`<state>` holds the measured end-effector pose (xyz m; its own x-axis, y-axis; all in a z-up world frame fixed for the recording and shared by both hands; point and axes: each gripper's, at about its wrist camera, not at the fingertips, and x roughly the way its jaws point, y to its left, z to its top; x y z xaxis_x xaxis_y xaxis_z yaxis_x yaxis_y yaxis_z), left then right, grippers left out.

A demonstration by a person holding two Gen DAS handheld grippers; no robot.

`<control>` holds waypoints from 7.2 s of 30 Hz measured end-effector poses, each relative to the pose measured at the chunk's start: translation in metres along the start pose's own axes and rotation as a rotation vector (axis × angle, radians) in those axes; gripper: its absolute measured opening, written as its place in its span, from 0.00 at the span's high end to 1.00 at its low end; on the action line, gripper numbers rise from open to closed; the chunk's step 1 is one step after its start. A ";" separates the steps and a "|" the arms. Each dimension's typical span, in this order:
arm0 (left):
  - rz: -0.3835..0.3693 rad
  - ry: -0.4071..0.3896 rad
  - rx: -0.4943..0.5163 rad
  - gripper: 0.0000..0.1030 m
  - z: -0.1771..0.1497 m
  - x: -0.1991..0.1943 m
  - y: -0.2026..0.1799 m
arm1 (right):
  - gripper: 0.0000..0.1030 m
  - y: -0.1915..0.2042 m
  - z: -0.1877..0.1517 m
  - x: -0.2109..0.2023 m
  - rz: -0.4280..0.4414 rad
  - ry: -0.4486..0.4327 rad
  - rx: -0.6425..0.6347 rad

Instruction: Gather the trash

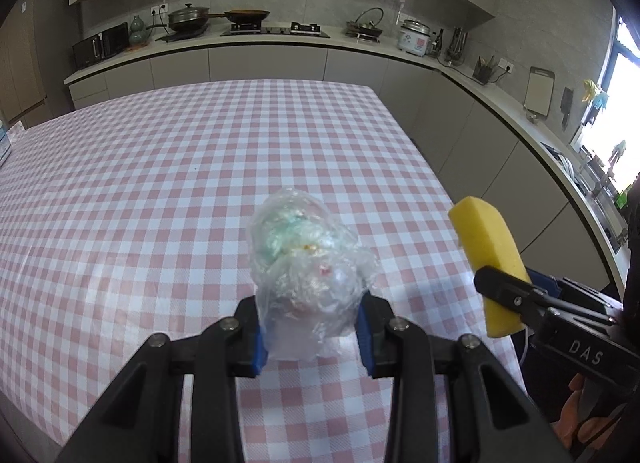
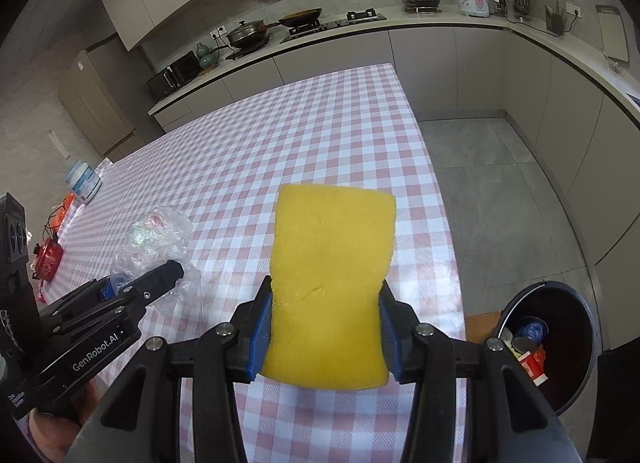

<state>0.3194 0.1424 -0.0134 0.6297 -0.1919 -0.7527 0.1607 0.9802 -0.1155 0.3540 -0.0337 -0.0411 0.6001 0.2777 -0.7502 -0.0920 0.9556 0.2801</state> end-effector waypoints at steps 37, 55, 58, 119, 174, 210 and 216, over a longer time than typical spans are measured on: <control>-0.305 0.079 0.315 0.65 -0.024 0.018 -0.212 | 0.52 -0.186 -0.084 -0.116 -0.230 -0.079 0.344; -0.320 0.204 0.369 0.65 -0.060 0.073 -0.291 | 0.50 -0.288 -0.133 -0.122 -0.304 -0.014 0.483; -0.299 0.222 0.364 0.65 -0.066 0.084 -0.296 | 0.50 -0.299 -0.132 -0.108 -0.295 0.008 0.482; 0.000 -0.053 0.192 0.07 -0.118 -0.105 -0.202 | 0.20 -0.181 -0.175 -0.179 -0.227 0.027 0.127; 0.170 -0.123 -0.027 0.07 -0.220 -0.209 -0.222 | 0.12 -0.130 -0.253 -0.335 -0.249 -0.167 0.057; 0.176 -0.114 -0.027 0.07 -0.212 -0.203 -0.213 | 0.12 -0.124 -0.249 -0.315 -0.241 -0.146 0.057; 0.172 -0.112 -0.024 0.07 -0.213 -0.201 -0.213 | 0.12 -0.124 -0.250 -0.313 -0.241 -0.145 0.058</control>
<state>-0.0030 -0.0172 0.0241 0.7271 -0.0243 -0.6861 0.0259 0.9996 -0.0078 -0.0217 -0.2142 0.0093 0.7070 0.0220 -0.7069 0.1106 0.9838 0.1411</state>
